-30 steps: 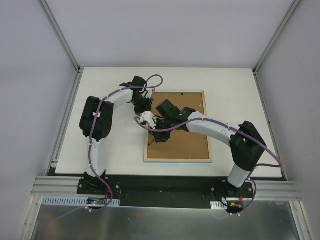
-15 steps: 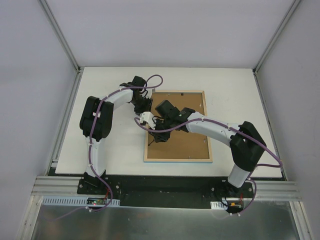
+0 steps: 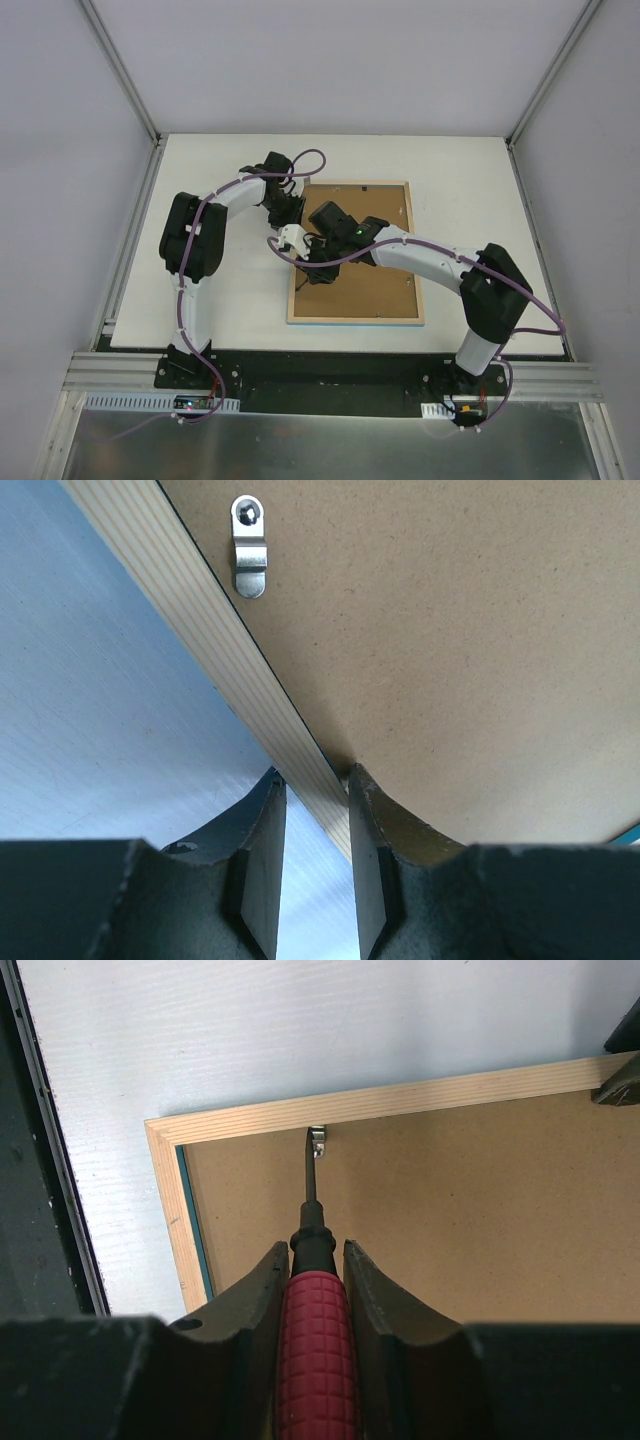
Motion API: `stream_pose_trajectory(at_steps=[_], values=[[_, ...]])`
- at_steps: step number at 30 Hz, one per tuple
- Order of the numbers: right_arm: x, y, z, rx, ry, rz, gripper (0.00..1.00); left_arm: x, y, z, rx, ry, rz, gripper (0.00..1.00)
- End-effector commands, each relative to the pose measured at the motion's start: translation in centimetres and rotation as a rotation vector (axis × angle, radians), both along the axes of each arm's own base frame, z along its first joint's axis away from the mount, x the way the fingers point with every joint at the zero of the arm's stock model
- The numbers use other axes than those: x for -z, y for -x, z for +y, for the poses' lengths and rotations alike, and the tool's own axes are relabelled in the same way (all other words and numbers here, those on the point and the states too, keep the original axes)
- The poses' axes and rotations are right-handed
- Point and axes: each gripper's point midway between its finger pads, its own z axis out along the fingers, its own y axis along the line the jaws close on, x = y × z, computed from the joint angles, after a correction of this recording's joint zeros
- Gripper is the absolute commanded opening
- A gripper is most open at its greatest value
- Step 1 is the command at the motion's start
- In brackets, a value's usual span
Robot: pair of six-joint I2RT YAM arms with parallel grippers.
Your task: Take the photo out of the frame
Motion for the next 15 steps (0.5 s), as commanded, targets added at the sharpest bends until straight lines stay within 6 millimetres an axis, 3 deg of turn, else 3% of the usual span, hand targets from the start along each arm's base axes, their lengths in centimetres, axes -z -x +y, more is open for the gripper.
stream_pose_trajectory(at_steps=[1,15], values=[[-1.9,-2.9,0.3,0.054,-0.021,-0.139,0.01,2.0,0.2,0.7,0.028,-0.034,0.023,0.09],[-2.0,-4.1,0.0,0.094,-0.004,-0.193,0.01,1.8,0.3,0.7,0.027,-0.030,0.022,0.07]])
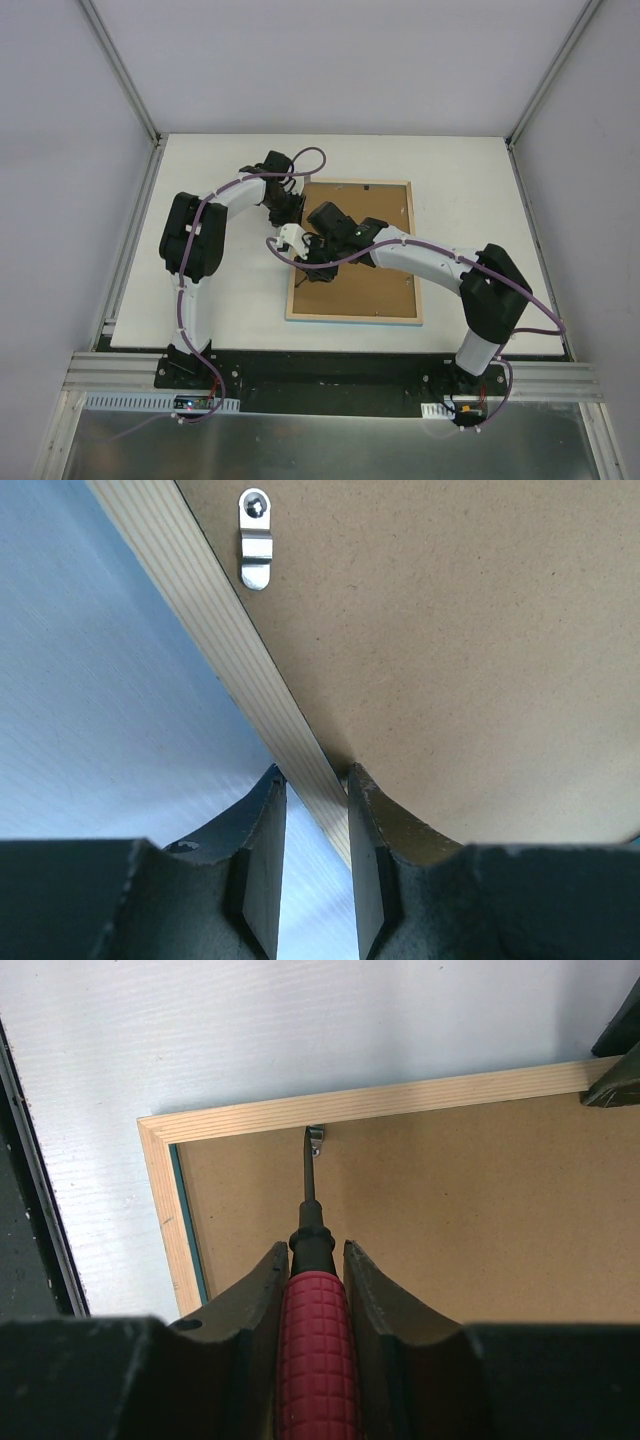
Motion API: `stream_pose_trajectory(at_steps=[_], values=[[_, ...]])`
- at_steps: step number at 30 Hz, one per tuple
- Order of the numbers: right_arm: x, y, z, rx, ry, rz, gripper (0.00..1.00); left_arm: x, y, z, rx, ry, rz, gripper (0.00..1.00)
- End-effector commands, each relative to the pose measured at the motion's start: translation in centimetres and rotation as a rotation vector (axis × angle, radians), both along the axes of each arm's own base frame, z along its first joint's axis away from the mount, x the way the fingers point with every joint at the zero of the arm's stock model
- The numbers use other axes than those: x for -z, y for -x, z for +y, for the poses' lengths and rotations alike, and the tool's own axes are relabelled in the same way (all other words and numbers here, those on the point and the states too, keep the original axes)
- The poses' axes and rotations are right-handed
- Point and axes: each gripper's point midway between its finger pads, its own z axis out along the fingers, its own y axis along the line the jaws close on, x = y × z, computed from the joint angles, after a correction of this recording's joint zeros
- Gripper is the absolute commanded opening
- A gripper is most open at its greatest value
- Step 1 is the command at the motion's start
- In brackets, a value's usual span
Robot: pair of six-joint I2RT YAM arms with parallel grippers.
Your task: Take the photo out of the frame
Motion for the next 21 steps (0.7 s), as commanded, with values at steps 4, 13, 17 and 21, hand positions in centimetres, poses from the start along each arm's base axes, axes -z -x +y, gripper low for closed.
stream_pose_trajectory(at_steps=[4,13,17,21], values=[[-1.9,-3.7,-0.5,0.088,-0.004,-0.168,0.01,1.8,0.8,0.9,0.029,-0.039,0.042,0.07],[-2.1,-4.4,-0.6,0.113,0.002,-0.197,0.01,1.8,0.8,0.9,0.027,-0.039,0.044,0.04],[-2.4,-4.6,-0.7,0.119,0.005,-0.209,0.01,1.8,0.8,0.9,0.027,-0.040,0.041,0.04],[-3.2,-4.8,-1.1,0.112,0.010,-0.236,0.01,1.9,0.8,1.0,0.025,-0.043,0.043,0.04]])
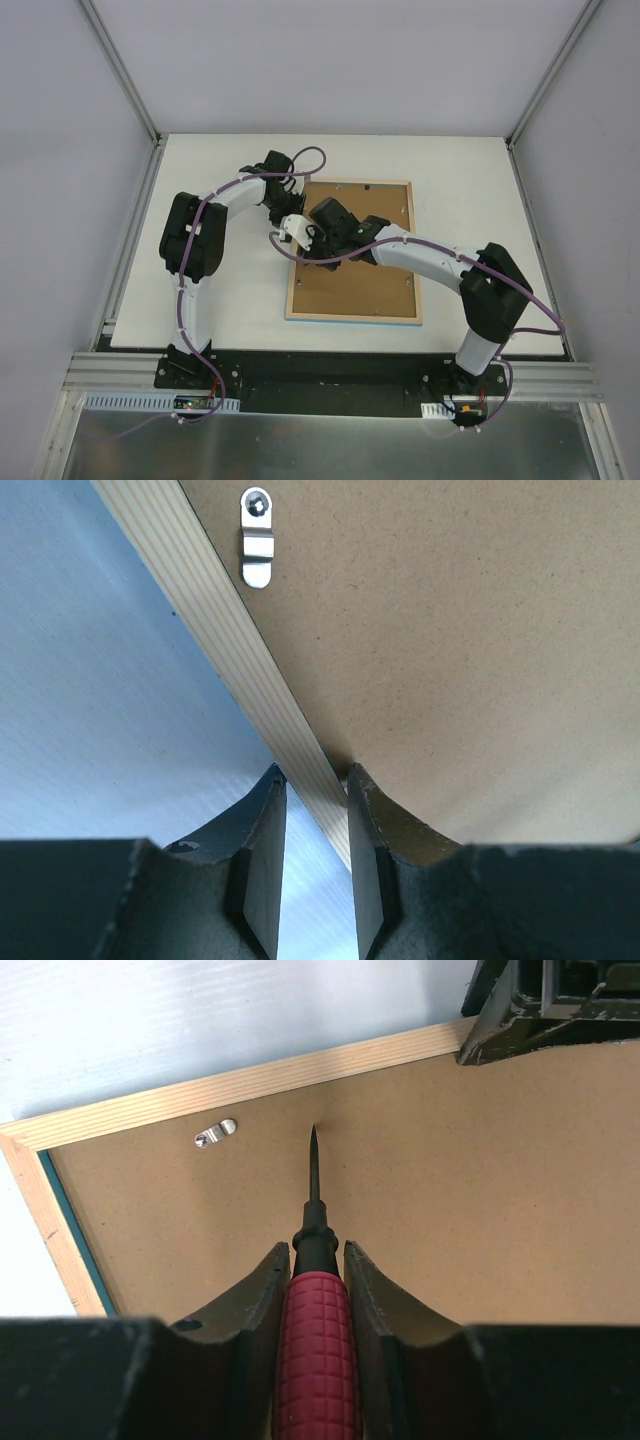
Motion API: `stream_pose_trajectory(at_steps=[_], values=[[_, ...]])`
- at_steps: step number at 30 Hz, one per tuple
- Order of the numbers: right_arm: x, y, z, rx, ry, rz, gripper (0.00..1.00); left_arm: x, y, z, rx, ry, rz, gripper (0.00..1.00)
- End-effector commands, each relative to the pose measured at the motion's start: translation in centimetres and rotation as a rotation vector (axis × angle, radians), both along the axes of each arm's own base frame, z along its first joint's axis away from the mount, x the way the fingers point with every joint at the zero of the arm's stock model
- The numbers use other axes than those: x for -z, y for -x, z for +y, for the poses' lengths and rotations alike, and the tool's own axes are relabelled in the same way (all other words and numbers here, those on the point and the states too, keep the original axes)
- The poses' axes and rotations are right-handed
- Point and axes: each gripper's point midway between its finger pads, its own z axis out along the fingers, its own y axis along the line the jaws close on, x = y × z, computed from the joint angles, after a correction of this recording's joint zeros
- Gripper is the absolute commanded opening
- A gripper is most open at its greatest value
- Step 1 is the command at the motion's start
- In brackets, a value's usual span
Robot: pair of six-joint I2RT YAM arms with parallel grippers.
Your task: Take the photo out of the frame
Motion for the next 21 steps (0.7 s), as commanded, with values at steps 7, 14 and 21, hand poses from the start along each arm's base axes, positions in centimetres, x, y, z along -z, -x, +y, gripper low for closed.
stream_pose_trajectory(at_steps=[7,14,21], values=[[-5.4,-1.1,-2.4,-0.042,-0.044,-0.085,0.01,2.1,1.0,1.2,0.023,-0.054,0.054,0.04],[-8.6,-2.4,-8.4,0.026,-0.120,-0.044,0.01,2.0,0.4,2.1,0.007,-0.104,0.022,0.01],[-10.3,-0.9,-14.3,0.126,-0.163,-0.090,0.01,1.6,-0.6,2.9,0.002,-0.146,-0.023,0.00]])
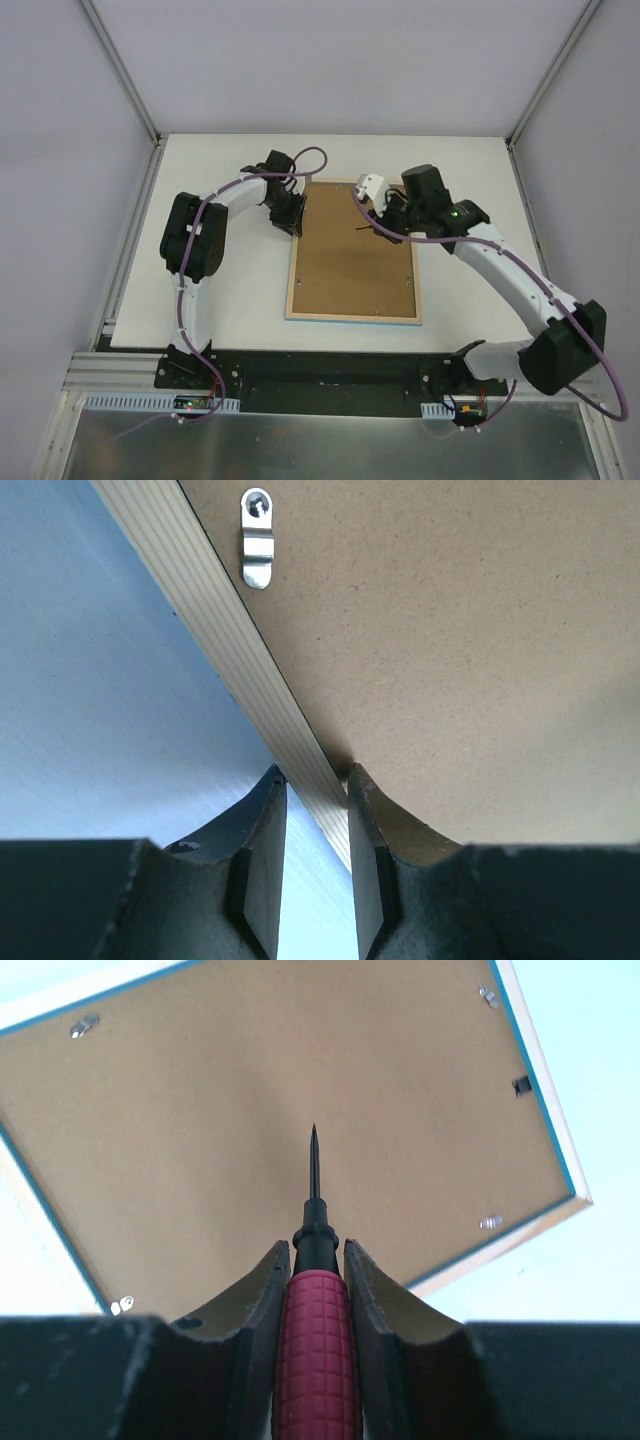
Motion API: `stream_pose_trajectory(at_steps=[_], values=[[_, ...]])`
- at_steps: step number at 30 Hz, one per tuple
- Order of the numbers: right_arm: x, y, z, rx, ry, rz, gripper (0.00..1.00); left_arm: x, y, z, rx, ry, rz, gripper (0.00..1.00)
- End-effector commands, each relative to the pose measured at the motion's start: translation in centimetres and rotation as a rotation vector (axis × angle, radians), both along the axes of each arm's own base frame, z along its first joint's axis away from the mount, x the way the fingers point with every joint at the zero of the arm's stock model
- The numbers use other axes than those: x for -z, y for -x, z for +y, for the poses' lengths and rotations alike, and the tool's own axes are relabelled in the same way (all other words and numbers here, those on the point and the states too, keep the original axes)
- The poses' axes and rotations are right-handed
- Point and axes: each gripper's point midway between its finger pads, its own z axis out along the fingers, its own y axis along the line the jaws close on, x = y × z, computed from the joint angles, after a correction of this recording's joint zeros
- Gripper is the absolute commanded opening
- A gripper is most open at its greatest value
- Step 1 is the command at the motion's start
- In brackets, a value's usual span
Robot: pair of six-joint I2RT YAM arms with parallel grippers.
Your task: Take the photo out of the frame
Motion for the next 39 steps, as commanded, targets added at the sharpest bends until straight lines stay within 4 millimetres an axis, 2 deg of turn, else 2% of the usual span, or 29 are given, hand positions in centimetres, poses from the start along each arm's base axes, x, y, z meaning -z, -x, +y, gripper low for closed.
stream_pose_trajectory(at_steps=[1,6,10,13,16,20,22,23,24,26,27,29,31,35,39], values=[[-1.0,3.5,-2.3,-0.031,-0.042,-0.011,0.01,1.5,-0.5,2.6,0.017,-0.130,-0.019,0.00],[-0.4,6.0,-4.7,-0.012,-0.092,-0.022,0.01,1.3,-2.3,3.4,0.054,-0.192,-0.080,0.00],[1.4,7.1,-5.6,-0.002,-0.114,0.000,0.01,0.3,-5.0,4.1,0.100,-0.263,-0.162,0.00],[2.0,6.8,-5.9,0.023,-0.144,0.004,0.01,-1.5,-7.5,4.3,0.096,-0.288,-0.227,0.00],[1.4,6.4,-6.2,0.049,-0.174,0.002,0.01,-3.4,-9.2,4.1,0.076,-0.281,-0.277,0.00],[0.9,6.3,-5.9,0.063,-0.203,0.010,0.01,-6.3,-10.0,3.3,0.069,-0.238,-0.331,0.13],[1.1,6.3,-5.9,0.065,-0.208,0.010,0.01,-8.0,-9.7,2.9,0.074,-0.201,-0.351,0.19],[1.1,6.2,-5.9,0.069,-0.210,0.009,0.01,-8.6,-9.5,2.8,0.077,-0.192,-0.358,0.27],[1.2,6.1,-6.0,0.076,-0.212,0.004,0.01,-9.1,-9.3,2.7,0.076,-0.182,-0.363,0.28],[1.3,6.0,-6.0,0.080,-0.222,-0.002,0.01,-10.0,-8.6,2.8,0.080,-0.172,-0.369,0.44],[1.3,5.9,-6.0,0.084,-0.225,-0.004,0.01,-10.1,-8.1,2.9,0.081,-0.168,-0.363,0.48],[1.2,6.0,-5.9,0.083,-0.237,-0.005,0.01,-10.5,-7.2,3.1,0.087,-0.165,-0.358,0.54],[1.1,6.0,-5.9,0.083,-0.246,-0.011,0.01,-10.8,-6.4,3.4,0.091,-0.165,-0.353,0.56],[1.1,6.0,-5.8,0.090,-0.267,-0.013,0.01,-10.2,-3.1,4.5,0.111,-0.174,-0.305,0.60],[1.0,5.9,-6.0,0.096,-0.282,-0.024,0.01,-7.5,0.7,5.9,0.131,-0.209,-0.218,0.61]])
